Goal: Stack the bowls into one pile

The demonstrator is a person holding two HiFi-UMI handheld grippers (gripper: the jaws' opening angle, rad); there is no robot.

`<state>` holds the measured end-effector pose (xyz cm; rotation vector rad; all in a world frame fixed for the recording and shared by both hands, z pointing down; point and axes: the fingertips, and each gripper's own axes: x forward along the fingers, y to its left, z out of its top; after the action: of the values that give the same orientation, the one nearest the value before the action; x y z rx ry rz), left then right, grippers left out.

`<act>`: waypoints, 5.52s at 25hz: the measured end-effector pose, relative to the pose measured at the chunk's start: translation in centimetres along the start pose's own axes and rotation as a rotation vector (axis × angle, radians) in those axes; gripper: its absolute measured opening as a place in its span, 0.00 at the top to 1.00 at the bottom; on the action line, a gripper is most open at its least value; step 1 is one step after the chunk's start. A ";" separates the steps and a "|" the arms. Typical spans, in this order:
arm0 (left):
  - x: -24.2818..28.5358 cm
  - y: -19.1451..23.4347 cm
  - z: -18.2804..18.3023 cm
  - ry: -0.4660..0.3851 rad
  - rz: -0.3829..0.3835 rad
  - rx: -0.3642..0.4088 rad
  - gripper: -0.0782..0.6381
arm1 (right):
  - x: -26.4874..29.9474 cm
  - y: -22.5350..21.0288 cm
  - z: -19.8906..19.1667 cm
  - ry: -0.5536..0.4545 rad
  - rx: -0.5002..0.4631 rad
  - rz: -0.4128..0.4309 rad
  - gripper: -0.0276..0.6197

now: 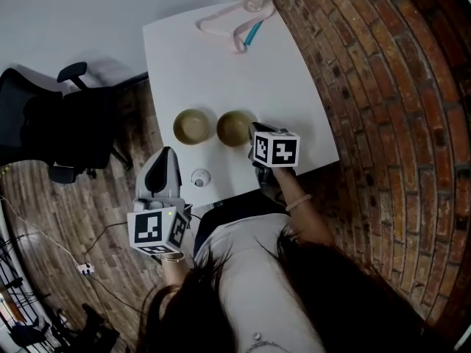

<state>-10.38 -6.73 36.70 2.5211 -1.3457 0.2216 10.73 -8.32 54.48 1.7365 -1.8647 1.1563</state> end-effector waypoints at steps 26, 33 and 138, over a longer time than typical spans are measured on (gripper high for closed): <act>3.3 -1.0 -3.7 0.125 0.009 -0.036 0.89 | 2.9 -2.7 -2.7 0.106 0.057 0.045 0.85; 3.6 -1.2 -4.5 0.149 0.044 -0.042 0.89 | 4.0 -2.9 -3.0 0.129 0.066 0.079 0.84; -1.8 8.6 -1.9 0.006 0.138 -0.099 0.89 | 3.9 5.0 0.1 0.097 0.068 0.099 0.93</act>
<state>-18.58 -9.26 39.46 2.3482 -1.4924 0.1850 5.30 -11.39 55.57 1.6078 -1.8925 1.3319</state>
